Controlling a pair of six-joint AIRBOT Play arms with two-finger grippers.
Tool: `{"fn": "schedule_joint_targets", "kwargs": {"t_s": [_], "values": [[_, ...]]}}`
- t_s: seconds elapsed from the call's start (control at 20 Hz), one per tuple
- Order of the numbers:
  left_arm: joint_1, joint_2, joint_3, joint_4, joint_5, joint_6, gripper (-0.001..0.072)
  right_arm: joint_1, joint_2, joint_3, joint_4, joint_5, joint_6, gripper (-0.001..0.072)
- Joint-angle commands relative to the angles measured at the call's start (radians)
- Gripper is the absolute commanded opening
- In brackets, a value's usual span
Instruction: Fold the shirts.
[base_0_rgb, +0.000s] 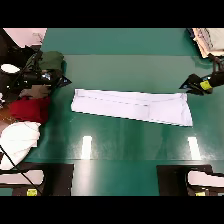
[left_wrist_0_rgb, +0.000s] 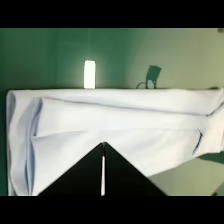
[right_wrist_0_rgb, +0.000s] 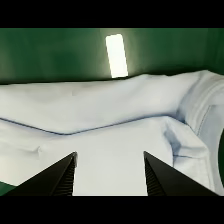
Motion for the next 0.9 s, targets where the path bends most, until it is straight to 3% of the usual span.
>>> {"fn": "schedule_joint_targets", "kwargs": {"t_s": [0.0,0.05,0.15,0.35,0.55,0.7,0.85], "values": [[-0.064,-0.004,0.026,-0.003,-0.116,0.045,0.0025,-0.109,0.059,-0.086,0.043,0.031,-0.099,0.0495],[-0.105,-0.004,0.026,-0.003,-0.119,0.045,0.0025,-0.156,0.075,-0.13,0.045,0.032,-0.132,0.053],[-0.185,-0.004,0.026,-0.004,-0.107,0.037,0.0025,-0.249,0.075,-0.198,0.053,0.031,-0.196,0.0703],[-0.314,-0.004,0.026,-0.004,-0.041,0.0,0.0025,-0.348,-0.043,-0.238,0.065,0.071,-0.299,0.0698],[-0.383,-0.004,0.026,-0.002,-0.01,-0.016,0.0025,-0.344,-0.199,-0.226,0.245,0.074,-0.41,0.0692],[-0.408,-0.004,0.026,0.009,0.013,-0.05,0.0025,-0.293,-0.273,-0.183,0.254,0.111,-0.437,0.0641],[-0.423,-0.004,0.026,0.056,0.021,-0.083,0.0025,-0.228,-0.282,-0.167,0.261,0.094,-0.446,0.0518]]}}
